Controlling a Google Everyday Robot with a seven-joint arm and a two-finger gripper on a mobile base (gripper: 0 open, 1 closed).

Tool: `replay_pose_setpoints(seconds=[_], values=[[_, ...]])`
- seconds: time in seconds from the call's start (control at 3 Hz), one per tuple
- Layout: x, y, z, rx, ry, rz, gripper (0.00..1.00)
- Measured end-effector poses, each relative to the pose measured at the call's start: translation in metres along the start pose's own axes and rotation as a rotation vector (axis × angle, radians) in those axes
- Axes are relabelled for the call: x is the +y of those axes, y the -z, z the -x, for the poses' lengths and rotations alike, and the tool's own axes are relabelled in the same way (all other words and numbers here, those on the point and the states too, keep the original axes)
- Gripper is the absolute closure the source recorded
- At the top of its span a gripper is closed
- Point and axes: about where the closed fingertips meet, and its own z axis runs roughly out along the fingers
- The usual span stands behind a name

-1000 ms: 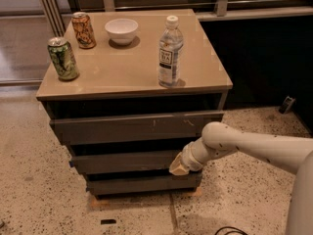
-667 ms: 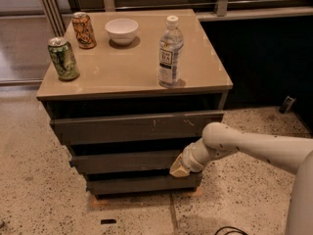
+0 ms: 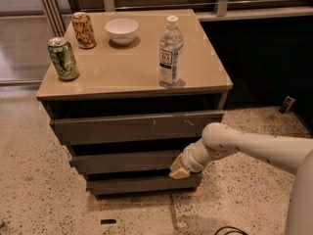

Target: Close middle drawer

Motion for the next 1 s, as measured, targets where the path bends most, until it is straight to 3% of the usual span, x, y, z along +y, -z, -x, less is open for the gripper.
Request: replay_pose_setpoints(seconds=[0.33,1.0], values=[[0.0000,0.0000,0.0000,0.000,0.000,0.000,0.04],[0.0001,-0.0001,0.0000,0.000,0.000,0.000,0.00]])
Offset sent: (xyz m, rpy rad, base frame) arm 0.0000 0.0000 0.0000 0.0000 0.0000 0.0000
